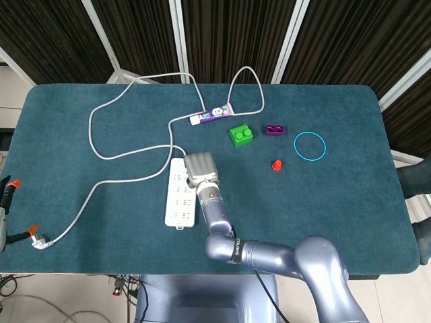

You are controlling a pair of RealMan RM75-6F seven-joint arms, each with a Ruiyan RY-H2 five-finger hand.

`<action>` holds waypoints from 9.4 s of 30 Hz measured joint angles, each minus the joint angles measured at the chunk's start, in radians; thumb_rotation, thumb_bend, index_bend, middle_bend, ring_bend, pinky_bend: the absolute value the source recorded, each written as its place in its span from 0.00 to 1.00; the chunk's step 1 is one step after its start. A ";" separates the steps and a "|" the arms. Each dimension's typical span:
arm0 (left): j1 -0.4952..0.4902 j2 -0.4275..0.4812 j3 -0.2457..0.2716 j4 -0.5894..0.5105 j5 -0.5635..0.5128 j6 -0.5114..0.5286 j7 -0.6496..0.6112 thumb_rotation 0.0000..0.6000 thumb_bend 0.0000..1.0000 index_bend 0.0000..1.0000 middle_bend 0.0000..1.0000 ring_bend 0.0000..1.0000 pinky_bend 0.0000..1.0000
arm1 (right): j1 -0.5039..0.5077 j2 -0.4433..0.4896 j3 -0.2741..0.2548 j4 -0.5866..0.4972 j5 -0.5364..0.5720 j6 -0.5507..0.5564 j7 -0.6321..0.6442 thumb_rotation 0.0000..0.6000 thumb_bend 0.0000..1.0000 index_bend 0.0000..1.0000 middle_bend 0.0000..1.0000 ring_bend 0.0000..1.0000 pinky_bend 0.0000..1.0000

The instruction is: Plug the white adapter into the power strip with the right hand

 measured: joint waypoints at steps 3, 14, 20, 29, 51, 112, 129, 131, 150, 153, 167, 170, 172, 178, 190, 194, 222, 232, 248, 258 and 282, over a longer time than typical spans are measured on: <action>-0.001 0.001 0.000 0.000 -0.002 -0.003 0.000 1.00 0.10 0.13 0.00 0.00 0.00 | 0.004 -0.009 0.000 0.010 -0.004 0.001 -0.003 1.00 0.54 0.87 0.64 0.65 0.52; -0.002 0.001 0.001 -0.001 -0.004 -0.006 0.000 1.00 0.10 0.13 0.00 0.00 0.00 | 0.011 -0.033 0.008 0.054 -0.002 -0.015 -0.016 1.00 0.54 0.88 0.65 0.66 0.53; -0.003 0.000 0.001 -0.001 -0.003 -0.007 0.003 1.00 0.10 0.13 0.00 0.00 0.00 | 0.006 -0.040 0.010 0.069 -0.004 -0.029 -0.015 1.00 0.54 0.88 0.65 0.66 0.53; -0.002 0.001 0.001 -0.002 -0.003 -0.005 0.001 1.00 0.10 0.13 0.00 0.00 0.00 | -0.002 -0.054 0.009 0.083 -0.020 -0.039 0.000 1.00 0.55 0.91 0.67 0.68 0.55; -0.002 0.004 0.000 -0.003 -0.009 -0.006 -0.003 1.00 0.10 0.13 0.00 0.00 0.00 | -0.007 -0.096 0.011 0.122 -0.089 -0.052 0.027 1.00 0.56 0.99 0.74 0.73 0.60; -0.001 0.008 0.002 -0.012 -0.016 -0.009 0.002 1.00 0.10 0.13 0.00 0.00 0.00 | -0.036 -0.120 0.012 0.144 -0.133 -0.086 0.026 1.00 0.56 0.85 0.68 0.64 0.53; -0.002 0.005 0.004 -0.013 -0.020 -0.014 0.011 1.00 0.10 0.13 0.00 0.00 0.00 | -0.034 -0.058 -0.001 0.049 -0.026 -0.091 -0.079 1.00 0.42 0.30 0.28 0.37 0.29; -0.003 0.004 0.004 -0.013 -0.021 -0.016 0.013 1.00 0.10 0.13 0.00 0.00 0.00 | -0.031 -0.049 -0.002 0.035 -0.009 -0.092 -0.088 1.00 0.39 0.24 0.26 0.35 0.27; -0.004 0.001 0.005 -0.018 -0.025 -0.017 0.027 1.00 0.10 0.13 0.00 0.00 0.00 | -0.027 0.062 0.007 -0.113 0.059 -0.076 -0.095 1.00 0.31 0.09 0.16 0.22 0.14; -0.002 0.002 0.007 -0.020 -0.021 -0.013 0.026 1.00 0.10 0.13 0.00 0.00 0.00 | -0.034 0.099 0.020 -0.159 0.063 -0.065 -0.079 1.00 0.31 0.09 0.16 0.21 0.13; 0.006 0.010 0.009 -0.028 -0.012 0.000 0.012 1.00 0.10 0.13 0.00 0.00 0.00 | -0.091 0.358 0.034 -0.456 0.111 0.004 -0.047 1.00 0.33 0.17 0.48 0.52 0.56; 0.007 0.010 0.008 -0.028 -0.013 0.000 0.011 1.00 0.10 0.13 0.00 0.00 0.00 | -0.109 0.396 0.016 -0.503 0.096 0.015 -0.028 1.00 0.40 0.20 0.61 0.63 0.68; 0.007 0.011 0.009 -0.029 -0.013 -0.001 0.012 1.00 0.10 0.13 0.00 0.00 0.00 | -0.117 0.421 -0.005 -0.528 0.095 0.014 -0.021 1.00 0.46 0.22 0.69 0.70 0.75; 0.006 0.008 0.010 -0.030 -0.013 -0.002 0.019 1.00 0.10 0.13 0.00 0.00 0.00 | -0.125 0.444 -0.043 -0.574 0.085 0.018 0.004 1.00 0.55 0.22 0.75 0.76 0.78; 0.005 0.006 0.008 -0.030 -0.019 -0.003 0.026 1.00 0.10 0.13 0.00 0.00 0.00 | -0.100 0.412 -0.113 -0.569 0.073 0.001 0.040 1.00 0.55 0.22 0.75 0.76 0.78; 0.003 0.006 0.009 -0.029 -0.018 -0.009 0.027 1.00 0.10 0.13 0.00 0.00 0.00 | -0.084 0.388 -0.129 -0.548 0.076 -0.005 0.043 1.00 0.55 0.21 0.75 0.76 0.78; 0.000 0.008 0.005 -0.030 -0.033 -0.016 0.028 1.00 0.10 0.13 0.00 0.00 0.00 | -0.036 0.287 -0.170 -0.446 0.082 -0.013 0.091 1.00 0.55 0.23 0.75 0.76 0.78; 0.002 0.010 0.005 -0.031 -0.032 -0.012 0.023 1.00 0.10 0.13 0.00 0.00 0.00 | -0.032 0.279 -0.184 -0.445 0.076 -0.020 0.098 1.00 0.54 0.40 0.75 0.76 0.78; 0.003 0.011 0.004 -0.032 -0.034 -0.011 0.024 1.00 0.10 0.13 0.00 0.00 0.00 | -0.023 0.267 -0.201 -0.435 0.084 -0.024 0.095 1.00 0.55 0.55 0.75 0.76 0.78; 0.003 0.010 0.004 -0.031 -0.034 -0.011 0.024 1.00 0.10 0.13 0.00 0.00 0.00 | -0.022 0.259 -0.210 -0.424 0.085 -0.022 0.093 1.00 0.54 0.60 0.75 0.77 0.78; 0.004 0.011 0.003 -0.030 -0.033 -0.009 0.021 1.00 0.10 0.13 0.00 0.00 0.00 | -0.159 0.520 -0.070 -0.648 -0.107 0.080 0.285 1.00 0.34 0.00 0.06 0.18 0.28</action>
